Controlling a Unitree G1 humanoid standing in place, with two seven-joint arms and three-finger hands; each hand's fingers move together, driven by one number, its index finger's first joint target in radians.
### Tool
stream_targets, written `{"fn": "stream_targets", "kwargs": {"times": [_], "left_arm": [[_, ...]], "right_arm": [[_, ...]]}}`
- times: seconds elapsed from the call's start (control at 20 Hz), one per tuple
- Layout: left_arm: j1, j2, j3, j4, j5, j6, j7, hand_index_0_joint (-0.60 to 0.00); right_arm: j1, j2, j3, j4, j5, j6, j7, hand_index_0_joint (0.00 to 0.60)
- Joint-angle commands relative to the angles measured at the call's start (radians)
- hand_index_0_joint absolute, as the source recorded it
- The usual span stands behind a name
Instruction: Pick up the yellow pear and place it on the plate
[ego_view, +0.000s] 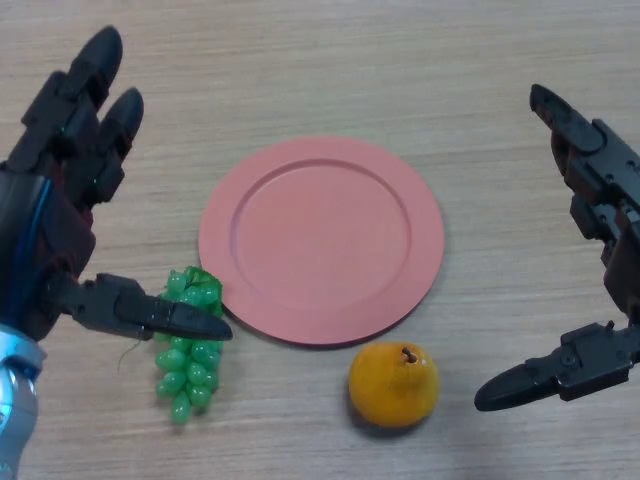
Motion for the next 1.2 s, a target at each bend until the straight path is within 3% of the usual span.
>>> {"fn": "stream_targets", "kwargs": {"times": [0.05,0.25,0.45,0.65,0.9,1.1,1.2], "left_arm": [[-0.032,0.037,0.03,-0.059,0.012,-0.069,0.008,0.0],[-0.035,0.041,0.046,-0.078,0.009,-0.037,-0.007,0.0],[-0.023,0.032,0.05,-0.062,0.015,-0.129,0.017,0.0],[0.008,0.041,0.087,-0.092,-0.01,-0.079,-0.033,0.0],[0.052,0.017,0.086,0.0,0.05,-0.258,-0.081,0.0],[0.05,0.032,0.121,0.029,0.008,-0.212,-0.081,0.0],[0.041,0.037,0.106,0.049,0.045,-0.237,-0.086,0.0]], "right_arm": [[-0.032,-0.019,-0.047,-0.046,0.044,-0.117,-0.006,0.0],[-0.031,-0.016,-0.028,-0.042,0.04,-0.125,-0.01,0.0],[-0.038,-0.018,-0.032,-0.056,0.06,-0.086,0.005,0.0],[-0.025,-0.013,-0.014,-0.014,0.054,-0.112,0.002,0.0],[0.017,0.001,0.034,0.09,0.002,-0.219,-0.022,0.0],[0.06,0.019,0.109,0.165,-0.002,-0.275,-0.089,0.0],[0.064,0.021,0.143,0.244,-0.085,-0.339,-0.146,0.0]]}}
